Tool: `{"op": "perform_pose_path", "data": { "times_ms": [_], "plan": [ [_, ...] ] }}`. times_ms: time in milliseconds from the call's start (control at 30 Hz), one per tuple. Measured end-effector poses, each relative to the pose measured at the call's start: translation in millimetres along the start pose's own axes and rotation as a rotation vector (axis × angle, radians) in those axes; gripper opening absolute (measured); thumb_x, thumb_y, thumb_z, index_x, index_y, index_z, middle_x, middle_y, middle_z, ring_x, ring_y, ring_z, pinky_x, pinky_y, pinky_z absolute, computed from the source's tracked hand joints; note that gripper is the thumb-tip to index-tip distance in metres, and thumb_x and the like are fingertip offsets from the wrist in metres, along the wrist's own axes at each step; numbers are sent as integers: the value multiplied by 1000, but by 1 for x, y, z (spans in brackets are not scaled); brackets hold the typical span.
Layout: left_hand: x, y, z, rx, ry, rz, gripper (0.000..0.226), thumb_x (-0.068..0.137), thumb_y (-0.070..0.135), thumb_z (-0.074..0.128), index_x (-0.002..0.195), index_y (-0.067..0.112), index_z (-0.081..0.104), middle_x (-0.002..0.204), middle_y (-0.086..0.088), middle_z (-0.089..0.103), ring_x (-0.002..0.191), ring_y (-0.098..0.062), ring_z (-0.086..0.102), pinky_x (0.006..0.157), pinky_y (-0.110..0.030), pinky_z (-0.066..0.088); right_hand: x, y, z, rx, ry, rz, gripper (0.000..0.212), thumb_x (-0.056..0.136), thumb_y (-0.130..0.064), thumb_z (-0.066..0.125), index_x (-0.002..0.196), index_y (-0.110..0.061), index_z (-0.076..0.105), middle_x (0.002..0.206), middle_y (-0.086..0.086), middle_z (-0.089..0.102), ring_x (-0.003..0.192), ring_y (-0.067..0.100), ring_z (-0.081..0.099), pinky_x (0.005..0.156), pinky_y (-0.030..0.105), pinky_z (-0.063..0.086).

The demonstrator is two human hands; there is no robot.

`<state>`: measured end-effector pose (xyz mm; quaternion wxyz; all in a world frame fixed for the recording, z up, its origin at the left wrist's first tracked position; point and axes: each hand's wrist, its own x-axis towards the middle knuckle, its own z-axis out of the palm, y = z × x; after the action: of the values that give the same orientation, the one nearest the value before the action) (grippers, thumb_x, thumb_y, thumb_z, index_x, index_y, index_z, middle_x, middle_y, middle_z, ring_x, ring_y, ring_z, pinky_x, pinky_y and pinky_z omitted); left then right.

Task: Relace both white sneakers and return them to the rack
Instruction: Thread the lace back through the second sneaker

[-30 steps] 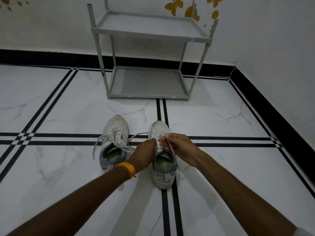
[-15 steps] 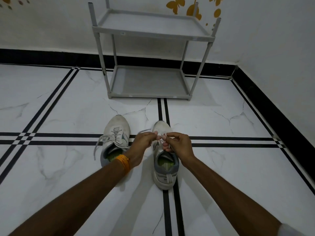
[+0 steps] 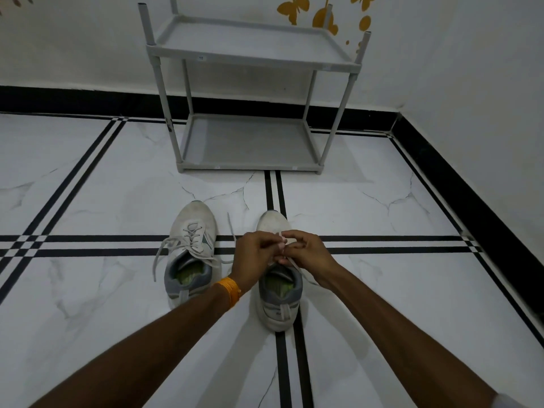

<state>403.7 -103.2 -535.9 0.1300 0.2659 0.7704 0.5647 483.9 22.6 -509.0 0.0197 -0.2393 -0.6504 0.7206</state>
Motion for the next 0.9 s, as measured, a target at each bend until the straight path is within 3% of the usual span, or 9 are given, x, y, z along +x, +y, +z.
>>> {"op": "perform_pose_path", "data": {
  "times_ms": [67,133,233,333,500,667,800,900],
  "plan": [
    [4,2,-5,-184,-13,-143,16,77,11,78,92,7,77,87,-5,77,81,-14,73,82,-28,58,0,-1,0,-24,-12,-11,30,86,9,62,113,-2,65,92,21,70,72,18,74,65,22,59],
    [7,0,-7,-197,-12,-147,17,74,10,81,90,5,77,86,-7,77,80,-16,74,82,-31,59,1,-3,0,-42,-23,-11,26,86,9,62,105,-8,67,90,19,71,68,16,73,63,21,59],
    [6,-3,-6,-88,5,-62,15,73,16,81,86,9,77,82,-3,77,77,-10,73,78,-27,59,2,-5,2,-48,-34,-7,25,86,11,61,97,-10,67,85,16,71,64,15,72,60,20,59],
    [5,-2,-7,10,17,-32,17,73,22,82,85,15,72,75,-3,76,70,-10,72,70,-25,59,4,-2,2,-74,-37,2,25,85,8,64,103,-9,66,88,19,72,67,19,73,64,23,60],
    [1,-1,-5,103,64,57,11,79,21,77,81,13,69,72,3,71,68,1,67,62,-7,50,7,1,2,-111,-16,-5,27,86,9,63,108,-6,65,93,24,71,69,22,73,66,25,61],
    [2,0,4,237,52,109,11,86,23,69,81,14,74,78,1,74,71,-10,67,68,-16,50,5,-1,2,-166,-40,-26,30,86,10,61,114,0,63,85,19,72,69,18,73,66,24,60],
    [9,2,6,-23,61,-130,10,78,20,77,80,10,75,76,-4,73,72,-15,69,69,-25,54,2,-3,1,-152,-65,-50,31,86,10,61,114,-3,63,84,19,72,69,19,73,67,25,61],
    [13,0,4,-195,105,-399,44,65,26,87,96,13,59,85,-6,67,76,-19,65,65,-28,55,1,0,0,-163,-59,-64,30,86,10,62,110,-7,65,87,26,71,73,24,73,72,28,61]
  ]
}}
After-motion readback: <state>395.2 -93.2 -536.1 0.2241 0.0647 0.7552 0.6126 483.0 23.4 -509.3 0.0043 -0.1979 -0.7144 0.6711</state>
